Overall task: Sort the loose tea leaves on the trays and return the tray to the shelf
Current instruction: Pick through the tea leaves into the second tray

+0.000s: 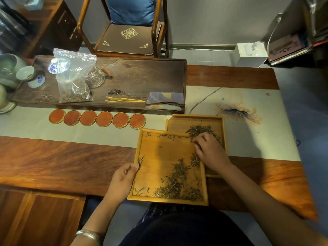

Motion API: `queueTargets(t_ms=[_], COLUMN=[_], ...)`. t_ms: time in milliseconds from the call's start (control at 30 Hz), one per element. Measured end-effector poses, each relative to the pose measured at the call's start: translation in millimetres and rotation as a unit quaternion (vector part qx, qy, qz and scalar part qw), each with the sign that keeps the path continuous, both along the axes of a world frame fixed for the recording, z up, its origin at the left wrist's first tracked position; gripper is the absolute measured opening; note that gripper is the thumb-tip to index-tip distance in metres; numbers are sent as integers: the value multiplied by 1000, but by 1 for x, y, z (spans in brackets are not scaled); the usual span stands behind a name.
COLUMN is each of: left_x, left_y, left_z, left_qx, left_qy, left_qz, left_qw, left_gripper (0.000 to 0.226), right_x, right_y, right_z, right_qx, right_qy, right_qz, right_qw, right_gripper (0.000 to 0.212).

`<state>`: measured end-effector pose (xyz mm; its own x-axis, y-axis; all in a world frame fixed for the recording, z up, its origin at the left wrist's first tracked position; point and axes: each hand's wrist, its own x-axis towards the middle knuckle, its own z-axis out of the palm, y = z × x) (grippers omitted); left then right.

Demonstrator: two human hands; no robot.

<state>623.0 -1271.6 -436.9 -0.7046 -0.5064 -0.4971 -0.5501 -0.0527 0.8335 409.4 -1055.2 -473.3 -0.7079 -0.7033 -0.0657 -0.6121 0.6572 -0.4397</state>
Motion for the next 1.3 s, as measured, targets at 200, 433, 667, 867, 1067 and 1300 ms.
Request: queueTargets(t_ms=[200, 433, 667, 867, 1067, 1300], left_x=[0, 0, -2, 0, 2, 2], left_y=[-2, -6, -7, -6, -5, -6], left_z=[-3, -6, -5, -7, -9, -9], left_qx=[5, -7, -14, -16, -11, -6], left_qy=[-10, -8, -2, 7, 11, 9], left_qz=[7, 4, -25, -25, -21, -11], left_qw=[1000, 1000, 1000, 1000, 1000, 1000], left_gripper=[30, 31, 29, 30, 31, 32], right_x=[7, 55, 49, 12, -10, 53], right_y=[6, 8, -4, 0, 3, -7], right_z=[13, 31, 19, 14, 19, 49], right_qx=[-38, 9, 3, -32, -34, -40], right_qy=[-8, -48, -35, -29, -42, -103], right_qz=[5, 158, 126, 43, 3, 119], right_qw=[999, 986, 991, 998, 999, 987], right_gripper=[30, 65, 43, 23, 20, 28])
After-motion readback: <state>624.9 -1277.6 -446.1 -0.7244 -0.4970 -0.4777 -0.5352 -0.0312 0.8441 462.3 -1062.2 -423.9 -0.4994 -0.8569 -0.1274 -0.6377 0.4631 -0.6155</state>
